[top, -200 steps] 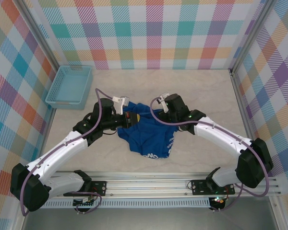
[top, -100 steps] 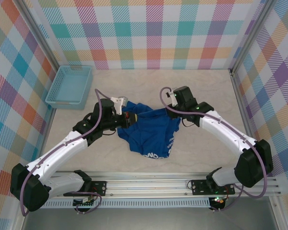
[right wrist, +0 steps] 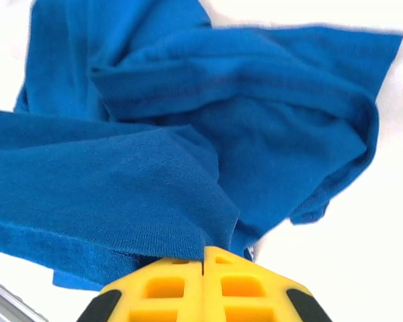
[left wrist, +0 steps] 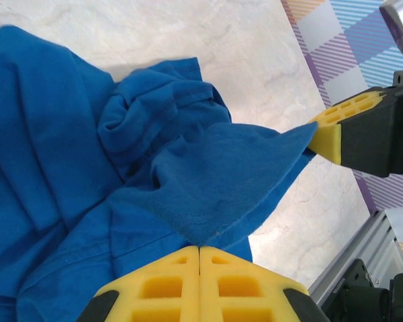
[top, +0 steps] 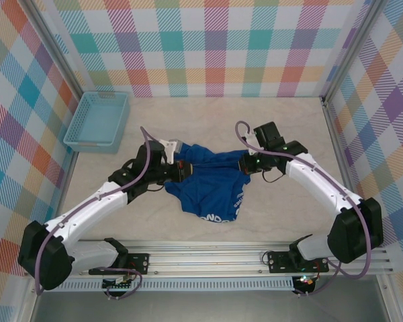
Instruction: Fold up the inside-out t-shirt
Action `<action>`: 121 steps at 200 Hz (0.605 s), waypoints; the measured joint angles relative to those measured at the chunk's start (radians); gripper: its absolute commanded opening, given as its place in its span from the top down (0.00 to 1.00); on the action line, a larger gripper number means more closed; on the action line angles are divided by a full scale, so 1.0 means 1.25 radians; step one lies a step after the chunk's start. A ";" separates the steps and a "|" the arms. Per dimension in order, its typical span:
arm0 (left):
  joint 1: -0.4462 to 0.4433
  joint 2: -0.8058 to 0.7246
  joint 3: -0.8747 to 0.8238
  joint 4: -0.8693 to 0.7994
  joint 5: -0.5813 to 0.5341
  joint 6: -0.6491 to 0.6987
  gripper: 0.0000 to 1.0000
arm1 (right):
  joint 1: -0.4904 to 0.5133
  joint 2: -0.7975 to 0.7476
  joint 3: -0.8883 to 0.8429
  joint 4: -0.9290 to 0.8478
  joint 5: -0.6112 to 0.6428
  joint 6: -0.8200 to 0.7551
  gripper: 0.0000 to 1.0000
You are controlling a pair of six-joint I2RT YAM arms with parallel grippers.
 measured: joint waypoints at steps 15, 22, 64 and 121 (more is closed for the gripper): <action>-0.012 0.026 -0.012 0.022 0.018 -0.001 1.00 | -0.001 -0.014 -0.041 -0.005 0.000 0.021 0.99; -0.021 0.039 -0.020 0.032 0.025 -0.003 1.00 | -0.001 -0.022 -0.060 -0.004 -0.001 0.031 0.99; -0.083 0.082 -0.078 0.055 0.056 -0.006 1.00 | -0.001 -0.060 -0.183 0.000 -0.032 0.093 1.00; -0.085 0.082 -0.157 0.075 0.094 -0.025 0.81 | 0.007 -0.056 -0.244 0.042 -0.090 0.142 1.00</action>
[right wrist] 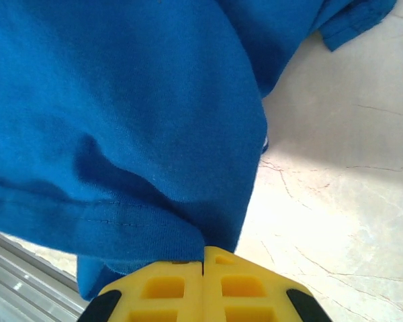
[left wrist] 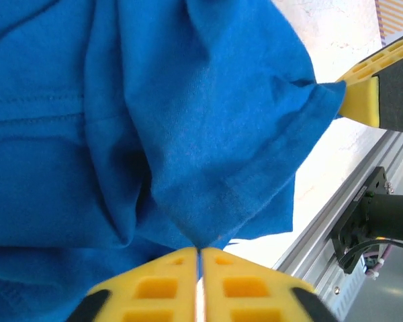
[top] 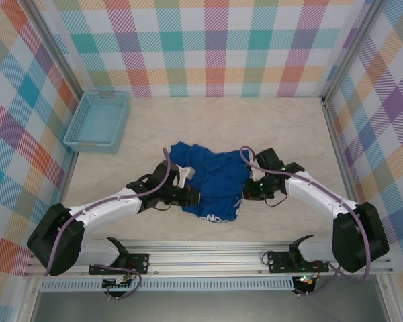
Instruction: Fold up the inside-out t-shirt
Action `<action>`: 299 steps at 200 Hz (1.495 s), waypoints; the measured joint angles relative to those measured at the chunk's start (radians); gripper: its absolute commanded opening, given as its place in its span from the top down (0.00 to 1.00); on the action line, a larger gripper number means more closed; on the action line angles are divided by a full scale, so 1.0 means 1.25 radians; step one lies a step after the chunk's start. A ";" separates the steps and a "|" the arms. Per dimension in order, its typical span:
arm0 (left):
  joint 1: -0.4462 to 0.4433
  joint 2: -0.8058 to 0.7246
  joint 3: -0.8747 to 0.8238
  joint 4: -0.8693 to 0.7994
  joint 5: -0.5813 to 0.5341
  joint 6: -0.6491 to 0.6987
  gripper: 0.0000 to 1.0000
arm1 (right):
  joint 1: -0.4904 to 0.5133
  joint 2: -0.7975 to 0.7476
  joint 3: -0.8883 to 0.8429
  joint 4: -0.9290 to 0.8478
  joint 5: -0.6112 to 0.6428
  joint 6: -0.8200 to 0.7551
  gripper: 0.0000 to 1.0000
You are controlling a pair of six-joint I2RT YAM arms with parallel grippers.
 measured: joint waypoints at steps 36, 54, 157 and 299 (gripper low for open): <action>0.000 -0.001 -0.009 0.039 0.021 -0.039 0.60 | 0.003 0.000 0.000 0.013 -0.007 0.007 1.00; 0.000 0.002 -0.009 0.061 0.019 -0.062 0.56 | 0.003 0.000 0.000 0.015 -0.008 0.008 1.00; 0.000 0.134 -0.008 0.131 0.021 -0.128 0.50 | 0.003 0.000 0.000 0.018 -0.009 0.008 1.00; 0.000 0.160 0.009 0.186 0.061 -0.137 0.79 | 0.003 0.000 0.000 0.018 -0.009 0.007 1.00</action>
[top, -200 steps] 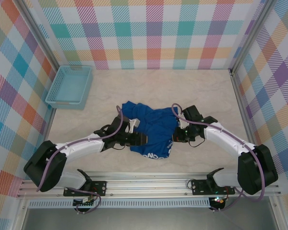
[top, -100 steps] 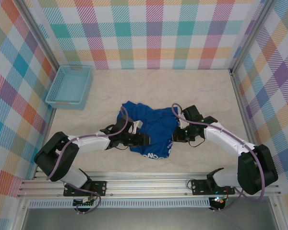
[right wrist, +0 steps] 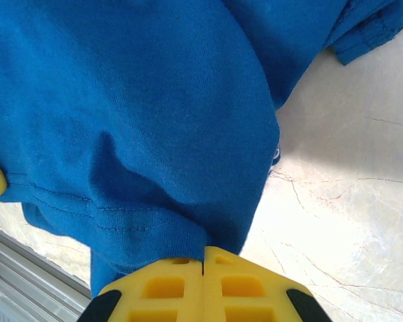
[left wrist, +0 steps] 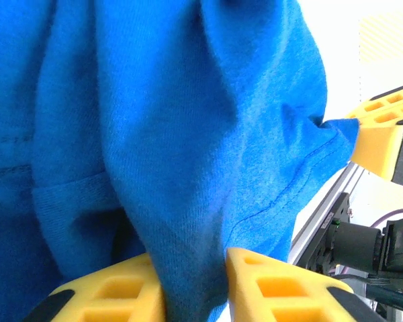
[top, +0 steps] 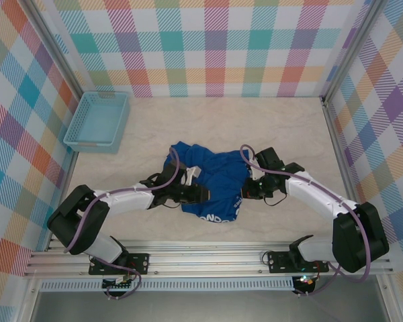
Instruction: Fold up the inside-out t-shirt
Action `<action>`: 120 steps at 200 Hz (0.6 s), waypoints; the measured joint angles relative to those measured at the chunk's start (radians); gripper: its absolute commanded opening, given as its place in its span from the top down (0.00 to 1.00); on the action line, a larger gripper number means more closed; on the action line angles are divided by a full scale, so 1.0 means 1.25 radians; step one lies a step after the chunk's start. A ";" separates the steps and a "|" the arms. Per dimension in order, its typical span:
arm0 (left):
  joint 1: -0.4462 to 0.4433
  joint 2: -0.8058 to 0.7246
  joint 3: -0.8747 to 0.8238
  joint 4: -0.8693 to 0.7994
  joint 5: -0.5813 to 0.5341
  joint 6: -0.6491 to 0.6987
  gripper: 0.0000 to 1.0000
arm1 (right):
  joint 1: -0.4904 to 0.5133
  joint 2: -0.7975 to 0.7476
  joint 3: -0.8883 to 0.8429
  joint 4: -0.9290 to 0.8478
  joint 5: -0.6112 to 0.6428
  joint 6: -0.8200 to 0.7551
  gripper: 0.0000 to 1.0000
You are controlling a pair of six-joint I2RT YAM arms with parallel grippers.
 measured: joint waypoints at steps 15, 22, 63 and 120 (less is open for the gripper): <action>0.000 -0.016 0.000 -0.005 -0.009 0.000 0.87 | 0.000 0.000 0.000 0.000 0.000 0.000 1.00; 0.000 -0.023 0.001 -0.009 -0.016 0.002 0.91 | 0.000 0.000 0.000 0.000 -0.001 0.000 1.00; 0.017 -0.110 0.010 -0.091 -0.051 0.034 1.00 | 0.025 -0.036 0.005 0.008 -0.022 -0.022 1.00; 0.188 -0.391 0.130 -0.329 -0.160 0.120 1.00 | 0.244 -0.020 0.137 0.186 -0.182 -0.039 0.74</action>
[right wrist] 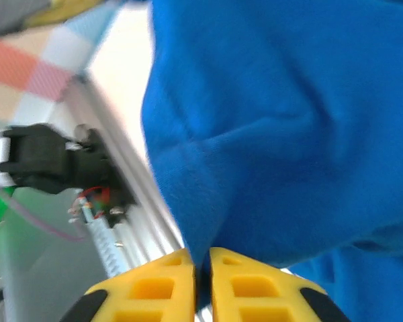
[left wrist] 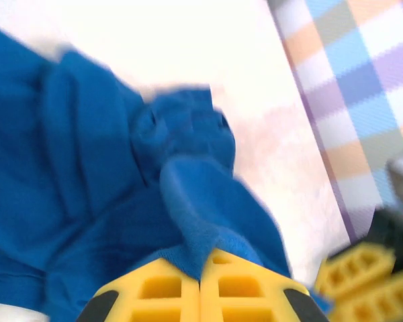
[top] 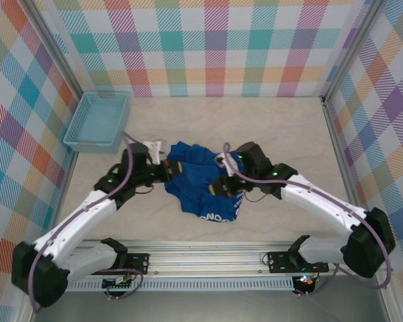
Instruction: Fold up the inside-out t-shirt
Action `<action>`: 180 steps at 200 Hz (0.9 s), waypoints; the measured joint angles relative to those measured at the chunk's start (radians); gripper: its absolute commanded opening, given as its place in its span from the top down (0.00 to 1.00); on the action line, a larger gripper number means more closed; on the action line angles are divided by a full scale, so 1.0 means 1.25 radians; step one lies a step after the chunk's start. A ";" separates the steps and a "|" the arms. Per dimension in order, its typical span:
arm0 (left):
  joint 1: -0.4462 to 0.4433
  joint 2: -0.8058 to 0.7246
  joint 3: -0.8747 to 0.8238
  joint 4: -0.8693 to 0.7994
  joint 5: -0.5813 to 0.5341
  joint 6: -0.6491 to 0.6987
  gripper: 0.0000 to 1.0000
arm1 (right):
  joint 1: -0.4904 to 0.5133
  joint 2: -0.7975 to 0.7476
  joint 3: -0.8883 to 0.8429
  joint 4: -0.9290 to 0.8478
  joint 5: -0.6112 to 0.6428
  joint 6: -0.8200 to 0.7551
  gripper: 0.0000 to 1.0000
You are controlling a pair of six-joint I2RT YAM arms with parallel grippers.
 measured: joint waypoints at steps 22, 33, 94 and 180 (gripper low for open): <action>0.060 -0.054 0.060 -0.092 -0.083 0.031 1.00 | 0.049 0.038 0.036 0.030 -0.034 -0.028 0.60; 0.084 -0.063 0.075 -0.133 -0.125 0.040 1.00 | 0.049 0.029 0.036 0.022 -0.027 -0.041 0.55; 0.116 -0.051 0.068 -0.250 -0.231 0.045 1.00 | -0.147 0.023 0.020 -0.010 0.224 -0.007 0.49; 0.125 -0.051 0.042 -0.274 -0.245 0.042 1.00 | -0.108 0.346 0.169 0.001 0.374 -0.109 0.25</action>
